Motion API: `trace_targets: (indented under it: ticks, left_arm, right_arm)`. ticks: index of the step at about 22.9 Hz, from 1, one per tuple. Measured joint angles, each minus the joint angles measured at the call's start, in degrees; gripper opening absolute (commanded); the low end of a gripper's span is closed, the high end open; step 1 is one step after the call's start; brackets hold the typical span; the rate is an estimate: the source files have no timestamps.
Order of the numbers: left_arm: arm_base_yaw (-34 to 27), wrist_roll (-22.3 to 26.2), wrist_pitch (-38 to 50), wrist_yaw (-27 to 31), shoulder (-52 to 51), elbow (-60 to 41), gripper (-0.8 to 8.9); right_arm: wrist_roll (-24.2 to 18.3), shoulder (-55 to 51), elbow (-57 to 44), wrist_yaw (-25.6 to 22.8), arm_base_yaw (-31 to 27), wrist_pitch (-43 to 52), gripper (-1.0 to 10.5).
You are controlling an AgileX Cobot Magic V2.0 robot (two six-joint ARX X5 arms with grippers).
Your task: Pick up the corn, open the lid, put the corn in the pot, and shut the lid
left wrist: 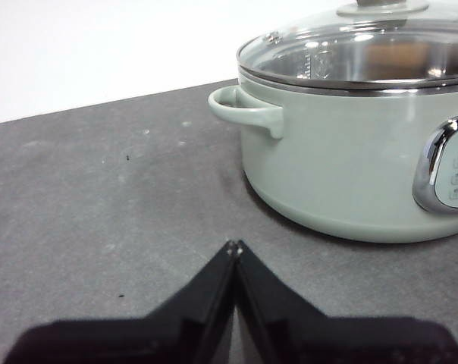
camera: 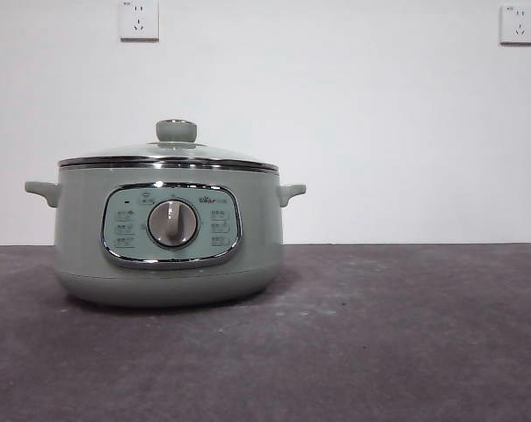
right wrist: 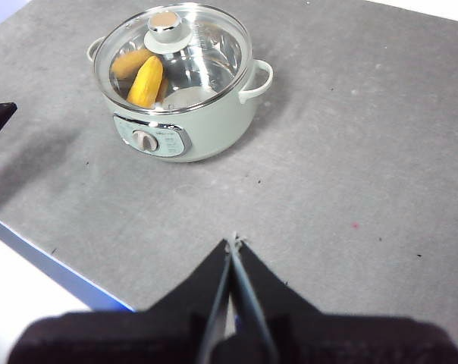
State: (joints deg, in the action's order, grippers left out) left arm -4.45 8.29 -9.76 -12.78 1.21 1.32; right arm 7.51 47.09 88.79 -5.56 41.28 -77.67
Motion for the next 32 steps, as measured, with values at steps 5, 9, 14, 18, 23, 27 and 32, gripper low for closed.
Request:
trace_targets:
  ticks: [5,9,14,18,23,27,32]
  left_arm:
    - [0.00,0.00,0.00,-0.02,1.01,-0.02,-0.03]
    - [0.00,0.00,0.00,0.00,1.88,-0.02,-0.03]
    - [0.00,0.00,0.00,0.00,2.54,-0.02,-0.03]
    - [0.00,0.00,0.00,0.00,2.54,-0.02,-0.03]
    - [0.00,0.00,0.00,0.00,2.54,-0.02,-0.03]
    - [0.00,0.00,0.00,-0.02,2.56,-0.02,-0.03]
    - [0.00,0.00,0.00,0.00,2.58,-0.02,-0.03]
  right_arm:
    - [0.00,0.00,0.00,0.00,0.00,0.00,0.0]
    - [-1.60,-0.04,0.00,-0.96,-0.83,0.02,0.0]
    - [-6.67,-8.15,-7.10,6.60,-17.51,15.76,0.0]
    - [-10.27,-21.00,-24.57,11.10,-33.88,32.13,0.0]
    - [-12.55,-30.56,-45.35,12.15,-38.93,48.65,0.0]
    - [-12.90,-36.68,-59.98,11.58,-39.36,58.62,0.0]
    - [-12.26,-41.92,-74.71,11.37,-39.39,67.04,0.0]
